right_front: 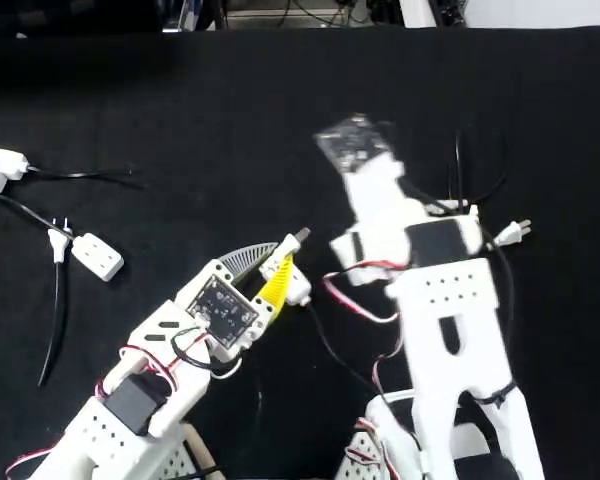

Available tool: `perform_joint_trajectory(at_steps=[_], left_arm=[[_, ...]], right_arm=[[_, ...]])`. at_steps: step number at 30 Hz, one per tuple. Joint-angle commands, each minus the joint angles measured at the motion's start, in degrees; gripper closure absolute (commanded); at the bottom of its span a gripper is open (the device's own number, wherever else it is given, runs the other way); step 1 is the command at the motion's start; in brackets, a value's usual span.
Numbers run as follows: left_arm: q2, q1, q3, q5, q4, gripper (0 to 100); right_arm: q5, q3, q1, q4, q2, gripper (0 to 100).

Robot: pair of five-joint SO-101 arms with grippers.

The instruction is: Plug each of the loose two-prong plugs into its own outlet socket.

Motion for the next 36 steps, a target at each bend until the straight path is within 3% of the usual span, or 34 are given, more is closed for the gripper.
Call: perform_joint_trajectory(at_steps=[1, 8, 15, 21, 26, 36], left_arm=[[6.2, -2.1, -7.3, 6.4, 0.8, 97], [38.6, -7.2, -27.6, 13.4, 5.1, 97], [55.0, -7.3, -46.0, 10.7, 19.1, 97], [59.5, -7.3, -56.7, 7.6, 31.5, 97], [66.0, -7.1, -64.4, 0.3, 41.3, 97], [87.8, -7.3, -80.6, -2.9, 53.5, 97]], right_arm=[[-0.2, 6.2, 7.9, -5.5, 0.0, 98.3], [-1.6, 24.4, 12.2, -22.3, 0.1, 98.3], [-6.4, 33.2, 12.7, -37.2, 0.4, 98.3], [-9.3, 34.0, 12.8, -38.8, 0.4, 98.3], [-10.9, 34.3, 13.0, -38.9, 0.4, 98.3], [-11.3, 34.2, 14.0, -38.9, 0.4, 98.3]])
